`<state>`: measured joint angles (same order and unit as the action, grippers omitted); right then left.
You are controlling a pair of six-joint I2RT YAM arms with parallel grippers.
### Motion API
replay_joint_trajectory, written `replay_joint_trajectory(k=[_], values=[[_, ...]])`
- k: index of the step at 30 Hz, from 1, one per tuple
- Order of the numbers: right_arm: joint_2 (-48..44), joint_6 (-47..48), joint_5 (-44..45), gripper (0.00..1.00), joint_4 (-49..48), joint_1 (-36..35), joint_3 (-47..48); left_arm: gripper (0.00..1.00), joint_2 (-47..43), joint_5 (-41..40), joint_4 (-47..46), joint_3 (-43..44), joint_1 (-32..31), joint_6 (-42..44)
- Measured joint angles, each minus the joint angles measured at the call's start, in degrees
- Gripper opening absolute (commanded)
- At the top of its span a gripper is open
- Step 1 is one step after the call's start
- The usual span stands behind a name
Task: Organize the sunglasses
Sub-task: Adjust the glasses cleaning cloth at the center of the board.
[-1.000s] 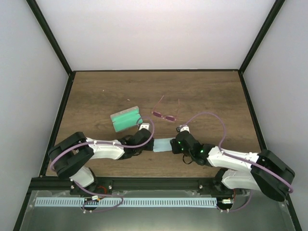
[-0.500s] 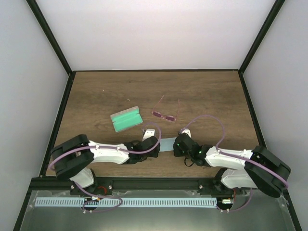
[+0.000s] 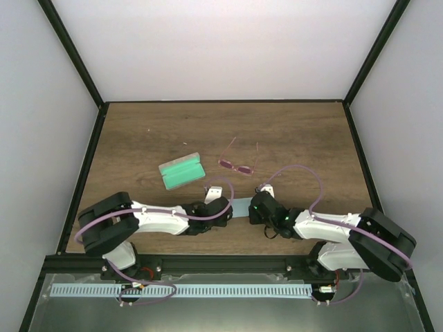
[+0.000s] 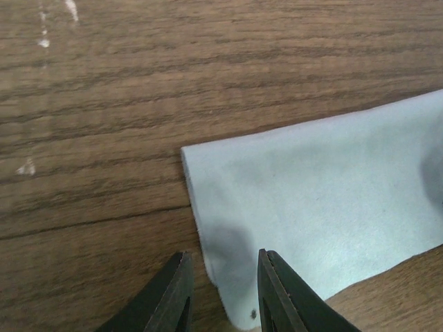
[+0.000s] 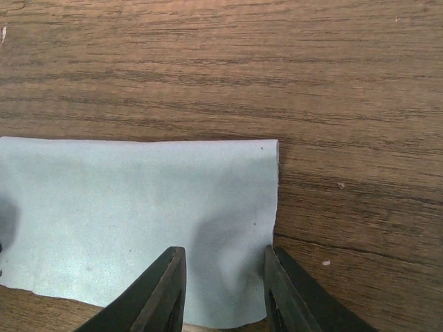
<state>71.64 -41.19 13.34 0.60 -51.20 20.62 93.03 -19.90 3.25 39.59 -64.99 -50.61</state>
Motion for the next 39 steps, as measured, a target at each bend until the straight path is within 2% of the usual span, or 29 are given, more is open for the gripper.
replay_joint_trajectory(k=[12, 30, 39], values=[[0.2, 0.2, 0.0, 0.31, -0.3, 0.0, 0.0, 0.28, -4.9, -2.6, 8.0, 0.7, -2.1, -0.1], [0.5, 0.2, 0.0, 0.31, -0.8, 0.0, 0.0, 0.28, -0.2, 0.1, 6.1, 2.0, -2.5, 0.5], [0.4, 0.2, 0.0, 0.31, -0.8, 0.0, 0.0, 0.19, 1.4, 1.0, 4.6, 3.1, -2.6, 1.4]])
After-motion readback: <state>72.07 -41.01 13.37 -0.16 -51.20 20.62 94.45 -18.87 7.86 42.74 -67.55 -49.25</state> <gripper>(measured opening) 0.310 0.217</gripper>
